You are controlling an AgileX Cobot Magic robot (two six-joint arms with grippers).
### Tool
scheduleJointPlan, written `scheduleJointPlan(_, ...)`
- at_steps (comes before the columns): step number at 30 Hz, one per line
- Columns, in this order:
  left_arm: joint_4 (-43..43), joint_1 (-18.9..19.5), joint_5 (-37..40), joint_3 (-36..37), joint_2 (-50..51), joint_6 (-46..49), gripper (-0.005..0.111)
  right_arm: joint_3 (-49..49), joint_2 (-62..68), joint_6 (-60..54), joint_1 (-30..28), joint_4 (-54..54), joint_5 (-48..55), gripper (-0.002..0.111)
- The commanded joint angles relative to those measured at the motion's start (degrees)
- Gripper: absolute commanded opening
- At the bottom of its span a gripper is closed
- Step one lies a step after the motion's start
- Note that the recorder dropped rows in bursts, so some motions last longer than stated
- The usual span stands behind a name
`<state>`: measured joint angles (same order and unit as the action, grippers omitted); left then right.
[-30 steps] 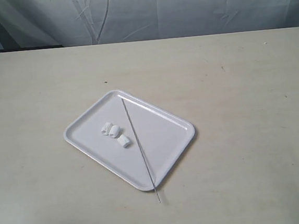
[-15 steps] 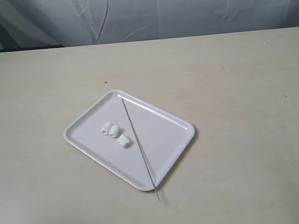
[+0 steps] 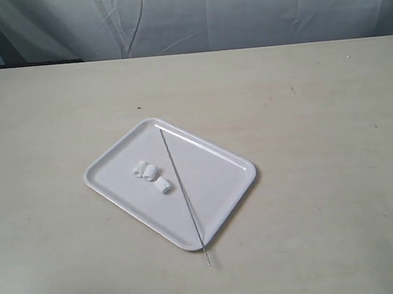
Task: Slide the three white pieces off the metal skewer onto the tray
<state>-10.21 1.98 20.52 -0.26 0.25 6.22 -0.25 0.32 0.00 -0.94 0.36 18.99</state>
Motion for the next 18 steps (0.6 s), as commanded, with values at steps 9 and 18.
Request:
scheduleJointPlan(9, 0.7, 0.3, -0.9, 0.3, -0.3, 0.2, 0.0, 0.2, -0.3, 0.0, -0.3, 0.3, -0.2, 0.0)
scheduleJointPlan(18, 0.7, 0.3, -0.9, 0.3, -0.3, 0.2, 0.0, 0.2, -0.3, 0.0, -0.3, 0.3, -0.4, 0.0)
